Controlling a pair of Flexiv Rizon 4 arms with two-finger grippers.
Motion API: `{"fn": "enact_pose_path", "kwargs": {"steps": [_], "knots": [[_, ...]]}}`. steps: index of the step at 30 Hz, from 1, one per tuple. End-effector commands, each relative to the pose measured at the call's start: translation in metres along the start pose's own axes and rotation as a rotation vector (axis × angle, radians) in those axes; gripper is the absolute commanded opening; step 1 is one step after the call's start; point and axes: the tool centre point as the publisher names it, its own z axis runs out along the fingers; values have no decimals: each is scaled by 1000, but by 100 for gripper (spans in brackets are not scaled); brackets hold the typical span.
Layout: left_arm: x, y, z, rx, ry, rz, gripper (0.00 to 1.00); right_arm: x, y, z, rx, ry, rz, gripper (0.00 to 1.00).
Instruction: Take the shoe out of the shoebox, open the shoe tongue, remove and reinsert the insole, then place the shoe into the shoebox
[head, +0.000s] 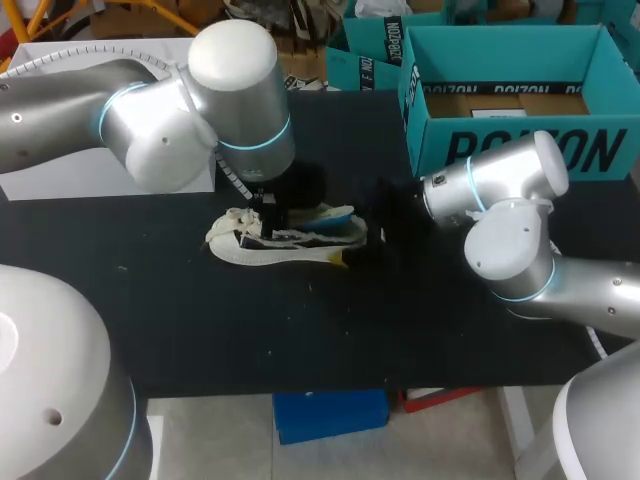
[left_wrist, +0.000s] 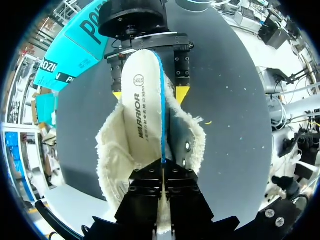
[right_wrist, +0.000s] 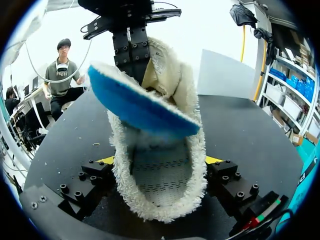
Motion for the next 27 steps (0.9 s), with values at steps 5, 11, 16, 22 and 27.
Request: {"fn": "enact_pose_path", "kwargs": {"steps": [5, 11, 16, 22, 27], "knots": [[-7, -27, 19, 0, -6, 52, 66, 0, -1, 1, 2, -1, 1, 0], [3, -38, 25, -16, -58, 100, 80, 0, -1, 1, 2, -1, 1, 0], [0, -40, 30, -20, -70, 97, 81, 0, -1, 1, 2, -1, 1, 0], [-5, -45, 28, -14, -122, 91, 79, 0, -1, 1, 2, -1, 1, 0], [-6, -51, 26, 3, -151, 96, 60, 0, -1, 1, 2, -1, 1, 0]]}}
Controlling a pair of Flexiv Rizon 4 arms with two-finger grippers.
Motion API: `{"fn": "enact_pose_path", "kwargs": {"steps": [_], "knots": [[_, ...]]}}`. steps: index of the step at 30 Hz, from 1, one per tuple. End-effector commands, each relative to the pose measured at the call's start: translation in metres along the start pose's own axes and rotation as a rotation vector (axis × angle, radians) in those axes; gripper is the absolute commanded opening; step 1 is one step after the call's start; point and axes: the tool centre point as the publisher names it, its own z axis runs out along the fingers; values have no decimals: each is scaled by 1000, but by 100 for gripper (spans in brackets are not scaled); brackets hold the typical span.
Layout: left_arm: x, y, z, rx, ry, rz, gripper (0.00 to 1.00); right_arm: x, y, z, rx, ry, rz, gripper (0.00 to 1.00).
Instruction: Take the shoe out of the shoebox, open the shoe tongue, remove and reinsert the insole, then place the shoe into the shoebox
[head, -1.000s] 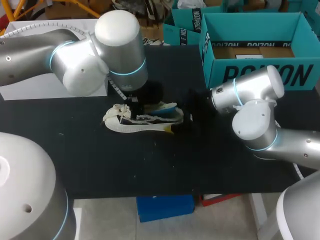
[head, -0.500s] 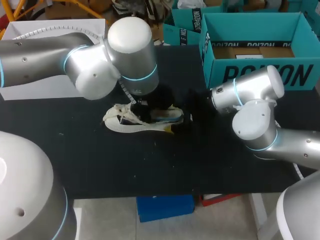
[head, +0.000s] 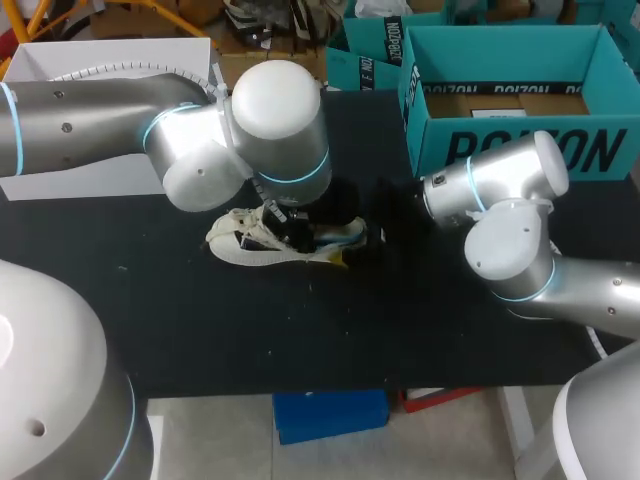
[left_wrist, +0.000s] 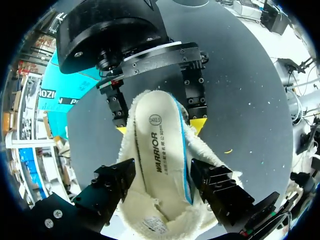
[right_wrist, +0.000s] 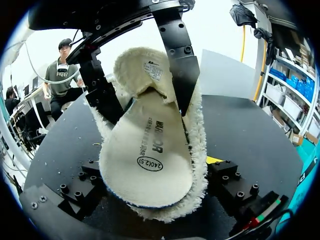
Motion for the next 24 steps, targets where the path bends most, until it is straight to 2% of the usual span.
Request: {"fn": "enact_pose_path", "kwargs": {"steps": [1, 9, 17, 20, 22, 24], "knots": [[5, -3, 2, 6, -22, 3, 57, 0, -1, 1, 2, -1, 1, 0], [6, -14, 6, -12, -70, 33, 51, 0, -1, 1, 2, -1, 1, 0], [1, -13, 10, -9, -79, 22, 46, 0, -1, 1, 2, -1, 1, 0], [1, -13, 11, -9, -79, 13, 31, 0, -1, 1, 2, -1, 1, 0], [2, -13, 11, -10, -80, 7, 2, 0, -1, 1, 2, -1, 1, 0], [2, -13, 11, -12, -80, 4, 0, 0, -1, 1, 2, -1, 1, 0]]}}
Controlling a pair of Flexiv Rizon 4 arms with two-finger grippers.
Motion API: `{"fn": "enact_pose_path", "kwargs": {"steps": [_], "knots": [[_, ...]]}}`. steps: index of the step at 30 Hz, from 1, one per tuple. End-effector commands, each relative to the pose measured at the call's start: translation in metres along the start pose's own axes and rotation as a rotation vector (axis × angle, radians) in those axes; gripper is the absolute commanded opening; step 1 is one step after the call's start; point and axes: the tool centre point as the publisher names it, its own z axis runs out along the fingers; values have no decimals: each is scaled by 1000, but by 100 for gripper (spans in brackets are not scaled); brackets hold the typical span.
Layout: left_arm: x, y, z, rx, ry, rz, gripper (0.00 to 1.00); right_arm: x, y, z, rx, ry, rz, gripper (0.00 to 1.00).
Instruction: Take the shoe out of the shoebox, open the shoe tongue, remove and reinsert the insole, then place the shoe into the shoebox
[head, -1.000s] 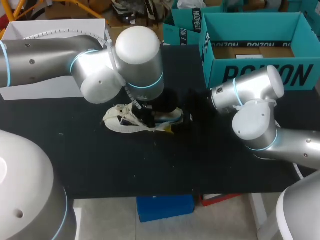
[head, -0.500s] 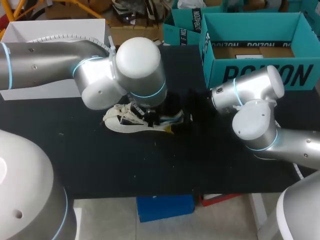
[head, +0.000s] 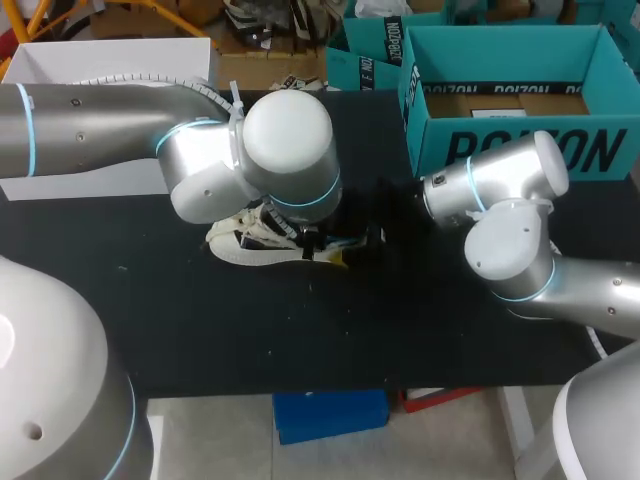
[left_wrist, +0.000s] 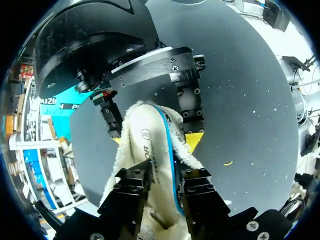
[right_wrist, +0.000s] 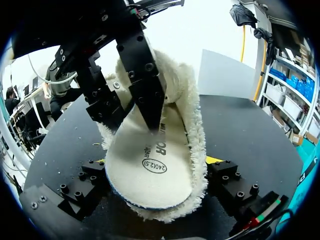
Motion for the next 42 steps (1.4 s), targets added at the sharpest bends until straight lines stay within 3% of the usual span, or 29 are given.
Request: {"fn": "enact_pose_path", "kwargs": {"steps": [1, 12, 19, 42], "knots": [[1, 0, 2, 0, -3, -2, 0, 0, -1, 1, 2, -1, 1, 0], [10, 8, -38, 84, 68, -10, 0, 0, -1, 1, 2, -1, 1, 0], [17, 14, -65, 182, 148, -30, 0, 0, -1, 1, 2, -1, 1, 0], [7, -27, -188, 711, 328, -59, 0, 0, -1, 1, 2, -1, 1, 0]]}}
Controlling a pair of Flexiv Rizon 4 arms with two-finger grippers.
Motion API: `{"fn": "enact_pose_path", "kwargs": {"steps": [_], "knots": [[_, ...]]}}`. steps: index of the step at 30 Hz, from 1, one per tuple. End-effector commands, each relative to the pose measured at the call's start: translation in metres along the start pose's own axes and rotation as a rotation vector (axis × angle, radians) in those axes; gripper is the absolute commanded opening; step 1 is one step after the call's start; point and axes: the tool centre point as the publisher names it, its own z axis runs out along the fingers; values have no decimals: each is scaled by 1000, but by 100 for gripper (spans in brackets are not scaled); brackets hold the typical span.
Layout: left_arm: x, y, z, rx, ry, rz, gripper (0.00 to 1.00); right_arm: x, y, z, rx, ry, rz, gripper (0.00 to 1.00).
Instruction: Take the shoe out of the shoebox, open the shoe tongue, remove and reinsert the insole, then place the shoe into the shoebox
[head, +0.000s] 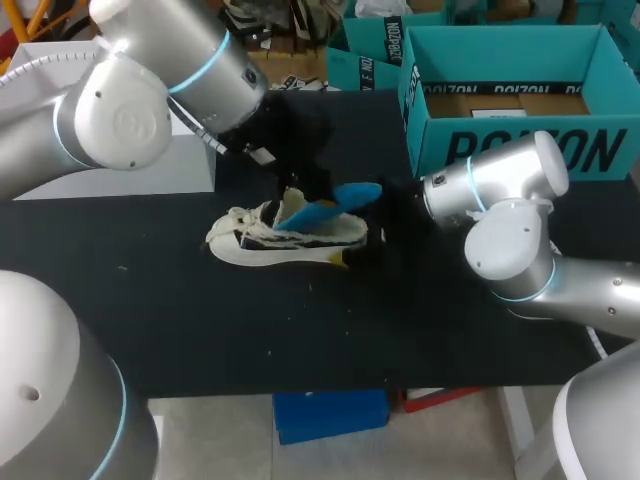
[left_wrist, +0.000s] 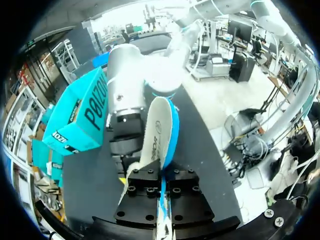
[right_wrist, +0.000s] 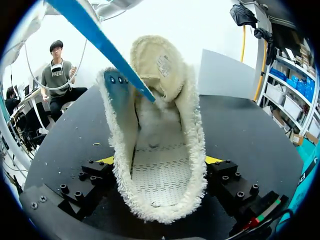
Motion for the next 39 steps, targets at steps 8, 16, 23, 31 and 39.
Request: {"fn": "enact_pose_path", "kwargs": {"steps": [8, 16, 23, 31, 39], "knots": [[20, -36, -43, 320, 126, -30, 0, 0, -1, 1, 2, -1, 1, 0], [35, -62, -62, 446, 206, 7, 0, 0, -1, 1, 2, -1, 1, 0], [35, -62, -62, 446, 206, 7, 0, 0, -1, 1, 2, -1, 1, 0], [35, -62, -62, 446, 206, 7, 0, 0, -1, 1, 2, -1, 1, 0], [23, -73, -82, 580, 242, -56, 0, 0, -1, 1, 2, -1, 1, 0]]}}
